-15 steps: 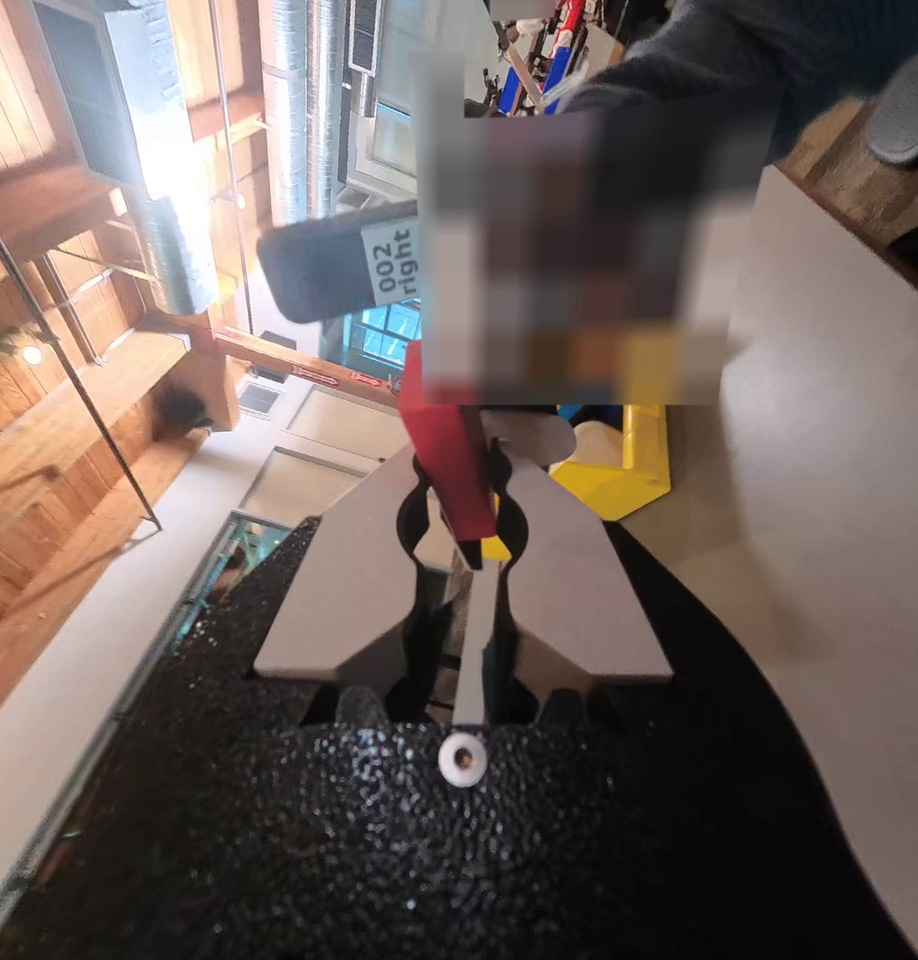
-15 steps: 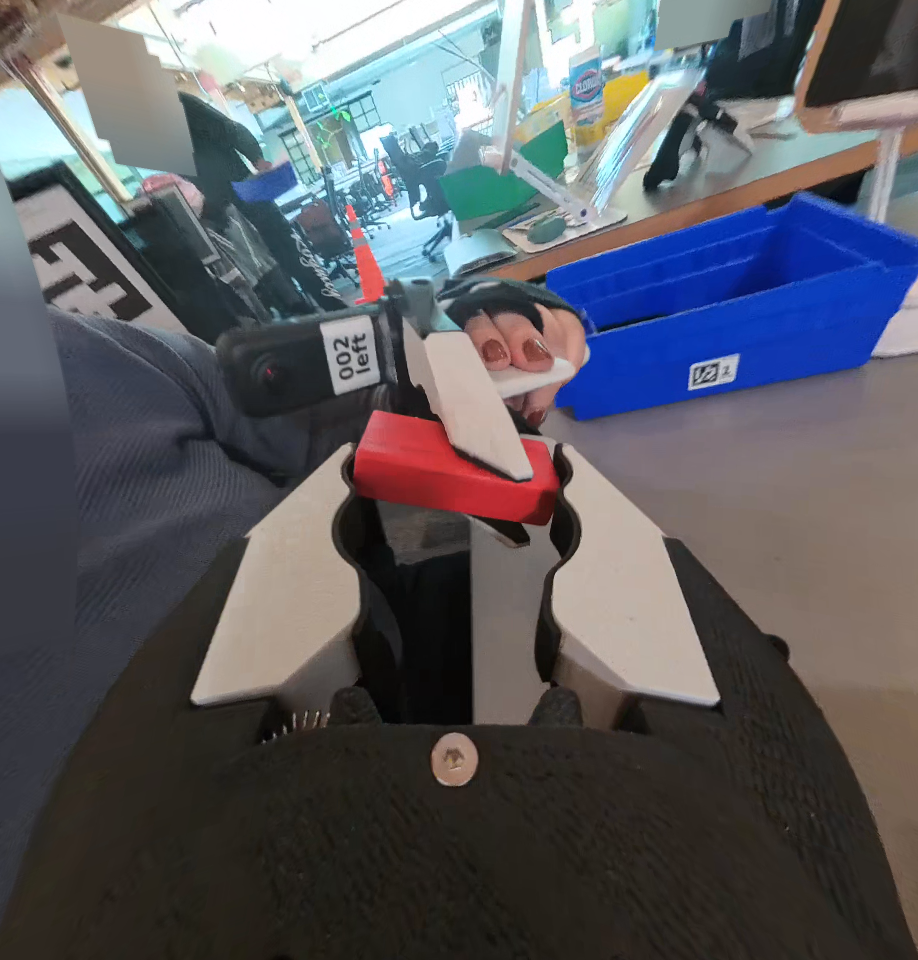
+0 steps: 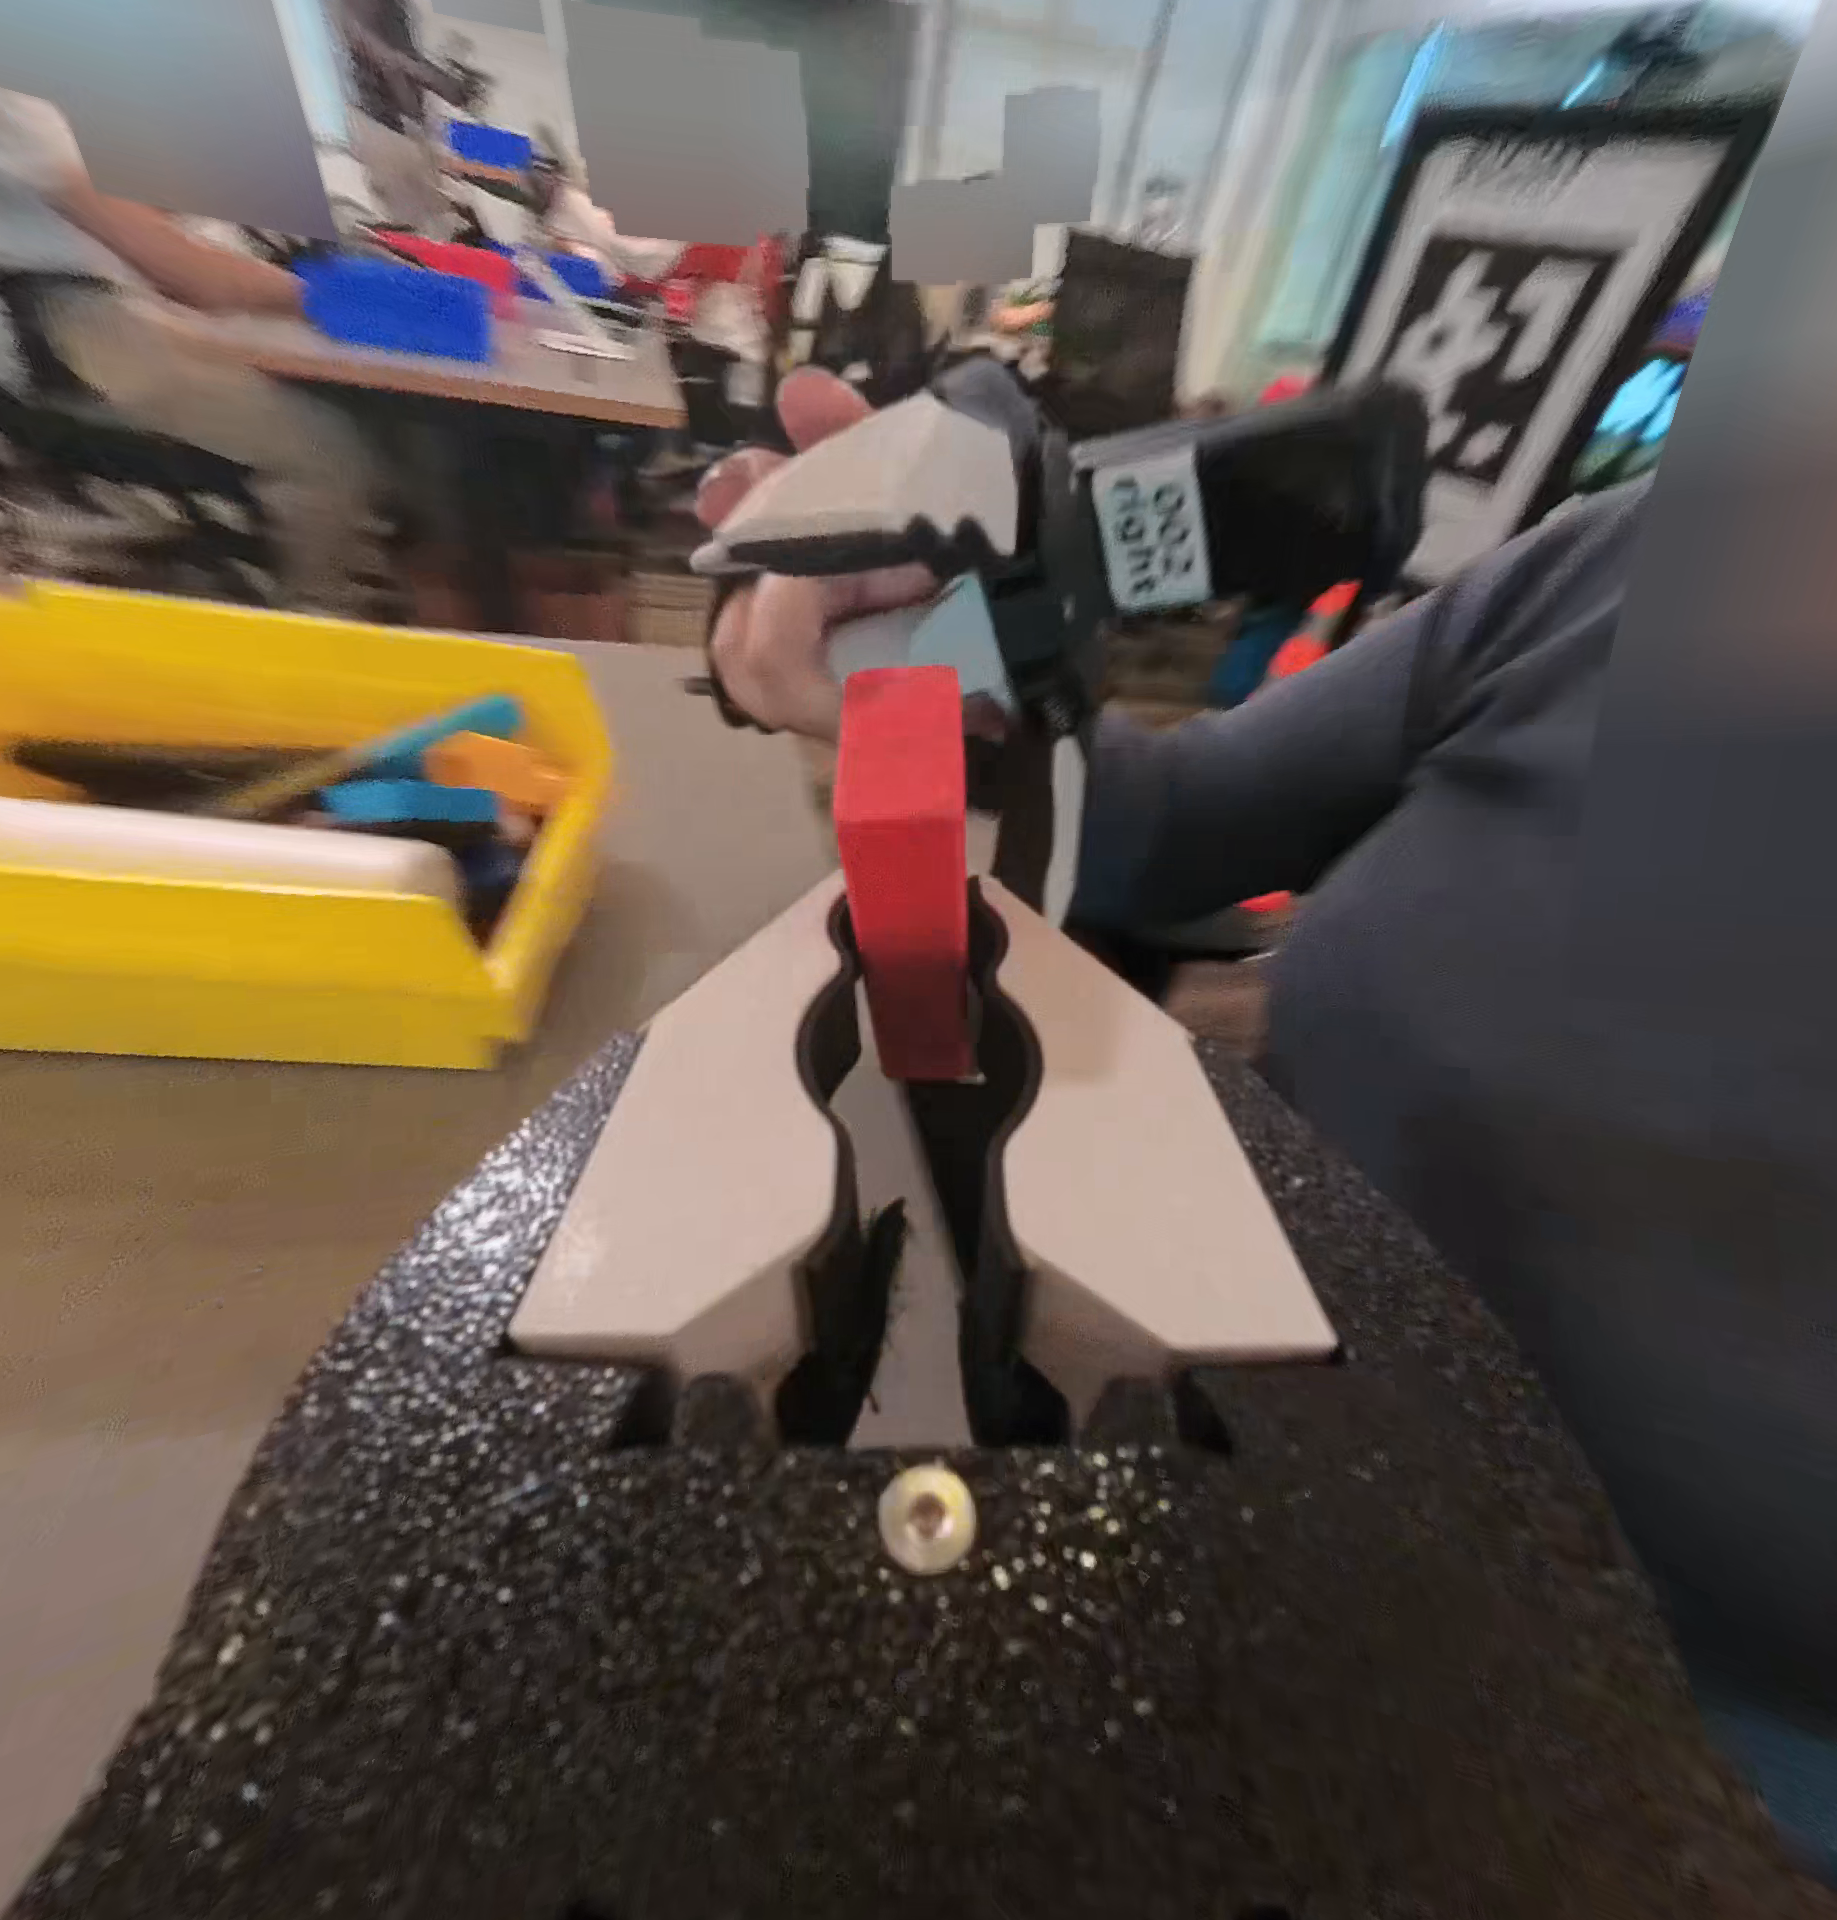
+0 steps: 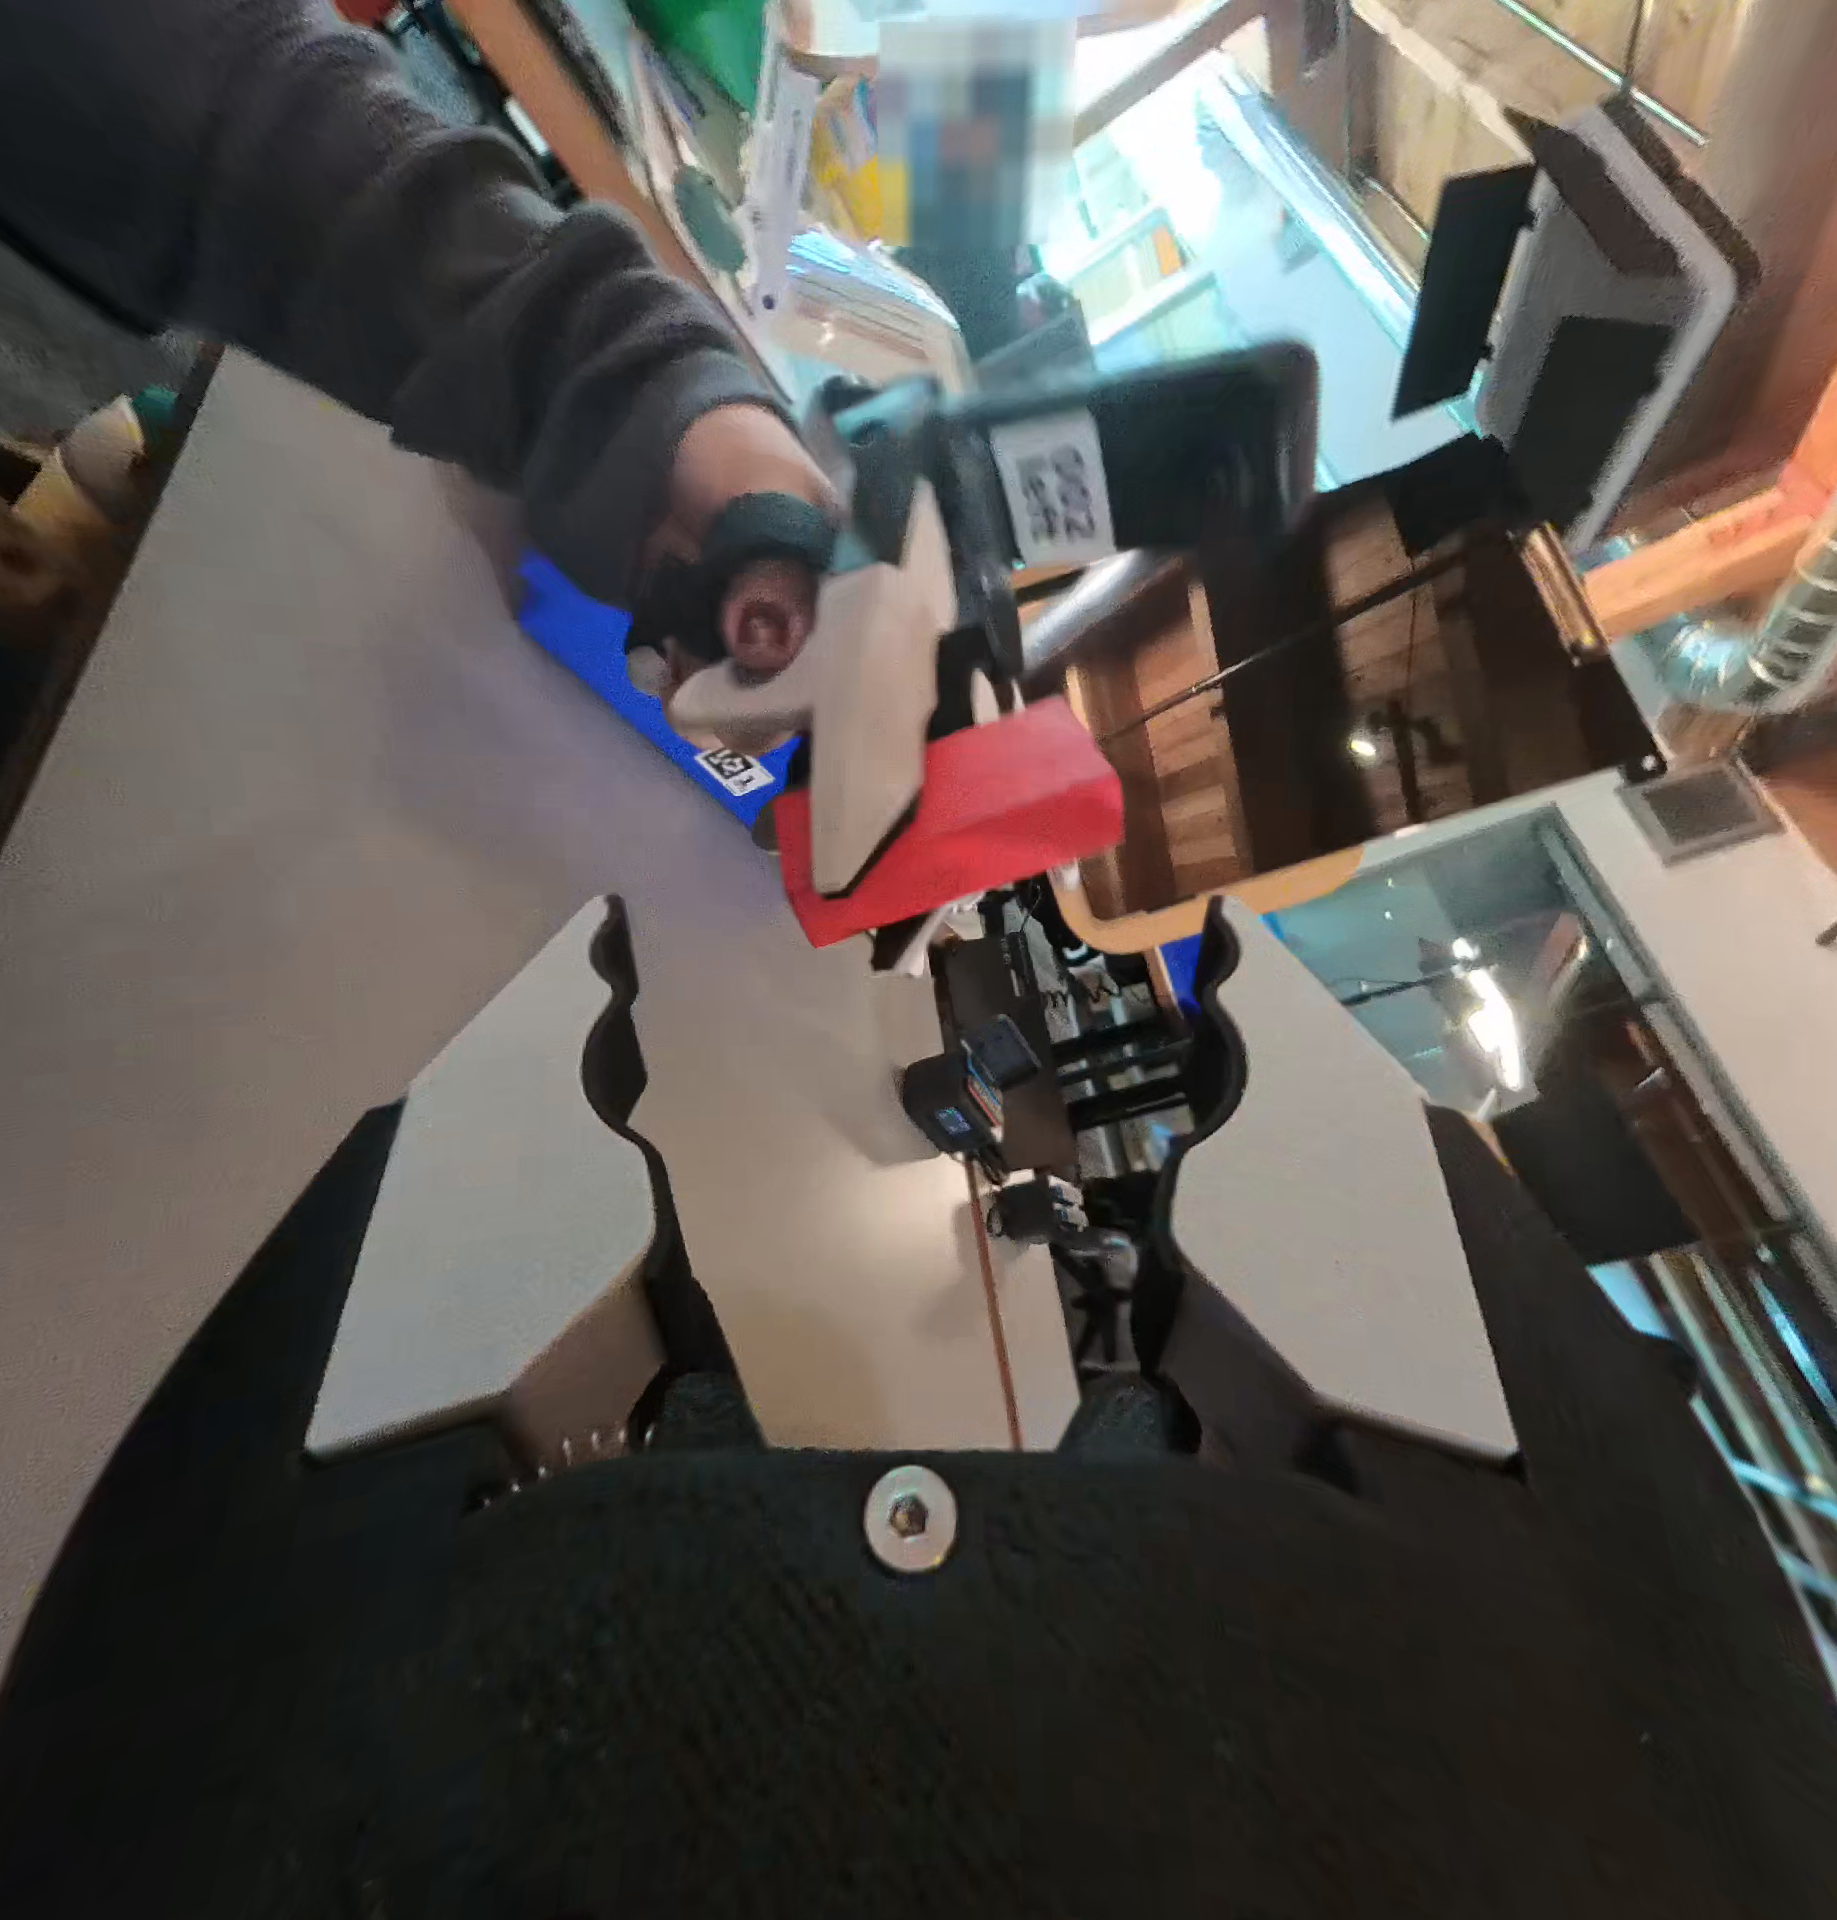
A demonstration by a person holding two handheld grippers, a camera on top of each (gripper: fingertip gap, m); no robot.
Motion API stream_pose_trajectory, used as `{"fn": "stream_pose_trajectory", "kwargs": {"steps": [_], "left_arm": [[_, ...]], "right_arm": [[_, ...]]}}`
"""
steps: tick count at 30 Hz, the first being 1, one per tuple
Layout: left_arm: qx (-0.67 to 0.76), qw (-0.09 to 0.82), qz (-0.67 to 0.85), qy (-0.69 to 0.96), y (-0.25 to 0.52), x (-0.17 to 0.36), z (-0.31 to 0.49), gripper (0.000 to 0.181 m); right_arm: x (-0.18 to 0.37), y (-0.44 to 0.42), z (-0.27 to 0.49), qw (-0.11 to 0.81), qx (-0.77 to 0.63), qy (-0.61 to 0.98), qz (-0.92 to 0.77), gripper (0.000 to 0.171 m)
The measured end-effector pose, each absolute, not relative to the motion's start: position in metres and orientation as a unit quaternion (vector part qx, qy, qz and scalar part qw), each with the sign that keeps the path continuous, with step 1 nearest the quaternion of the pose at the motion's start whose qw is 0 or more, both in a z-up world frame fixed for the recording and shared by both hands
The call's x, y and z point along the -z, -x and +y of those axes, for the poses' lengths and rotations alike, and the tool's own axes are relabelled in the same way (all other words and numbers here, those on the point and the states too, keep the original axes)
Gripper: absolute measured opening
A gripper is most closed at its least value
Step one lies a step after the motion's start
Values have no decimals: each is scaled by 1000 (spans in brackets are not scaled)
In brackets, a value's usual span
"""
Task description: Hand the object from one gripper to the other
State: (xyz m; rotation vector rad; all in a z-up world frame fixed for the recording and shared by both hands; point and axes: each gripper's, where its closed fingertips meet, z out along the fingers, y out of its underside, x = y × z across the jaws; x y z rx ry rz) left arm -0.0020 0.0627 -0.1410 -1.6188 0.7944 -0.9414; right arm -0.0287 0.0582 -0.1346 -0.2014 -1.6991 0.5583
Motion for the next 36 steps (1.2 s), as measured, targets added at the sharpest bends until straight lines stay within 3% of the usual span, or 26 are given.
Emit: {"fn": "stream_pose_trajectory", "kwargs": {"steps": [6,9,12,15,16,17,20,22,23,25,29,33,35,36], "left_arm": [[513,419,279,695,-8,153,54,16],[541,395,278,689,-14,154,48,17],[532,385,289,696,-17,161,47,16],[531,400,284,691,-20,155,51,18],[523,416,281,689,-19,152,55,26],[508,440,280,686,-18,147,59,52],[389,551,305,672,-5,135,75,104],[240,637,336,651,11,128,86,109],[156,670,362,629,17,124,87,109],[-2,704,422,571,20,119,83,88],[-250,662,511,488,16,129,84,55],[-335,657,506,447,11,127,88,22],[-276,665,487,494,12,128,90,14],[-239,670,470,523,14,127,92,14]], "right_arm": [[151,38,43,636,-163,29,-753,108],[157,42,45,641,-142,24,-754,100],[150,39,44,651,-154,22,-743,73],[147,37,48,639,-180,51,-746,73],[145,37,49,631,-199,69,-746,73],[140,36,50,627,-227,88,-740,72],[128,36,60,594,-323,168,-717,73],[119,34,67,551,-399,231,-695,72],[118,34,70,519,-431,260,-691,72],[119,32,72,451,-486,310,-681,72],[122,24,59,303,-583,355,-665,72],[128,24,53,236,-610,377,-656,73],[126,26,56,280,-596,357,-662,74],[121,26,57,323,-587,335,-663,85]]}}
